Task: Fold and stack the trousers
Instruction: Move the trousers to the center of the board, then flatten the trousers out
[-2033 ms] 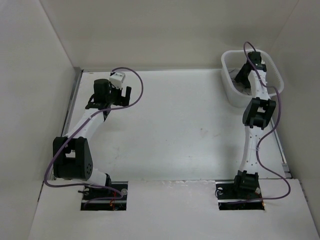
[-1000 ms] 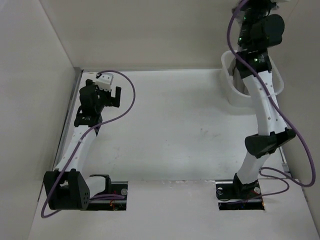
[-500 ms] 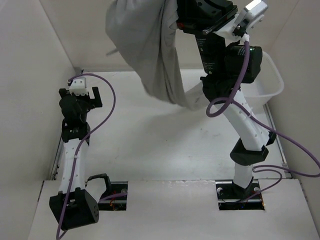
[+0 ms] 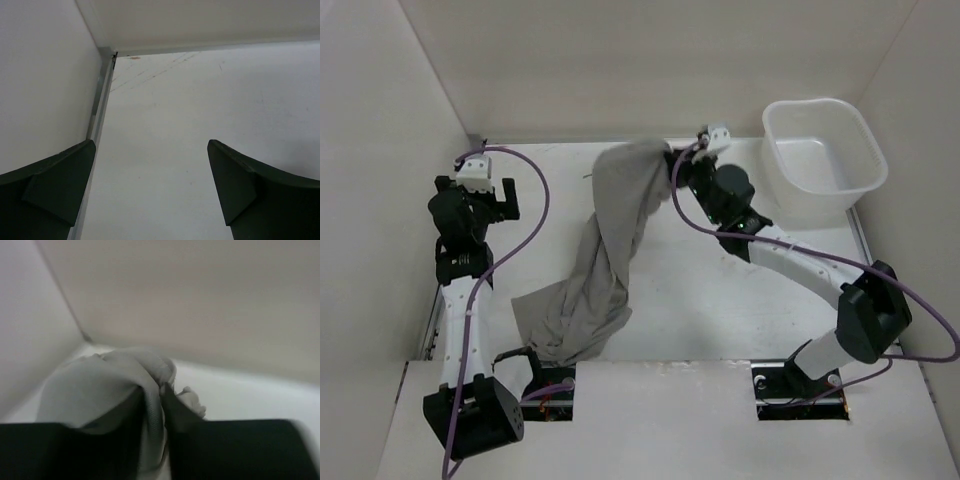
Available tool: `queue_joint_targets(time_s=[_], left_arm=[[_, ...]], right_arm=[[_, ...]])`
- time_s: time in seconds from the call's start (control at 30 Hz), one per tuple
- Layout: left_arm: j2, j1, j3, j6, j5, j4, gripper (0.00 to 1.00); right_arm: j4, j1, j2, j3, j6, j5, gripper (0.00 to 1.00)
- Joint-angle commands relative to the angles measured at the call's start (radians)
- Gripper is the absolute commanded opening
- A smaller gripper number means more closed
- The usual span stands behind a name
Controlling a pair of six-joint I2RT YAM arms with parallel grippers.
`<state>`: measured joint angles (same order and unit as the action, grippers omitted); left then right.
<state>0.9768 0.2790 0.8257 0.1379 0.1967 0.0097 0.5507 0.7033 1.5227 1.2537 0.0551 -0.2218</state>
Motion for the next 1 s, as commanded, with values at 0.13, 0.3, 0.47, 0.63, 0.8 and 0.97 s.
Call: queue_joint_targets(time_s=[0.13, 0.3, 0.47, 0.63, 0.8, 0.97], left_arm=[[0.060, -0.132, 0.093, 0.421, 0.103, -0.477, 1.00], [0.111, -0.354, 0.079, 0.614, 0.012, -0.870, 1.00], [0.221, -0.572, 0.001, 0.611, -0.052, -0.895, 1.00], [0.345, -0.675, -0.008, 0.551, -0.059, -0.835, 0.99], [0.428, -0.729, -0.086, 0.503, -0.079, -0.734, 0.73], [0.500, -0.662, -0.070, 0.456, -0.103, -0.654, 0.11]], right_arm=[[-0.068, -0.253, -0.219, -0.494, 0.305, -0.022, 1.00], [-0.391, -0.278, -0.110, -0.311, 0.308, 0.071, 1.00], [-0.685, -0.253, 0.299, 0.131, 0.376, 0.050, 1.00], [-0.774, -0.288, 0.502, 0.317, 0.460, -0.022, 1.00], [-0.840, -0.305, 0.571, 0.363, 0.460, 0.013, 1.00], [-0.854, -0.321, 0.582, 0.314, 0.473, 0.082, 0.73]])
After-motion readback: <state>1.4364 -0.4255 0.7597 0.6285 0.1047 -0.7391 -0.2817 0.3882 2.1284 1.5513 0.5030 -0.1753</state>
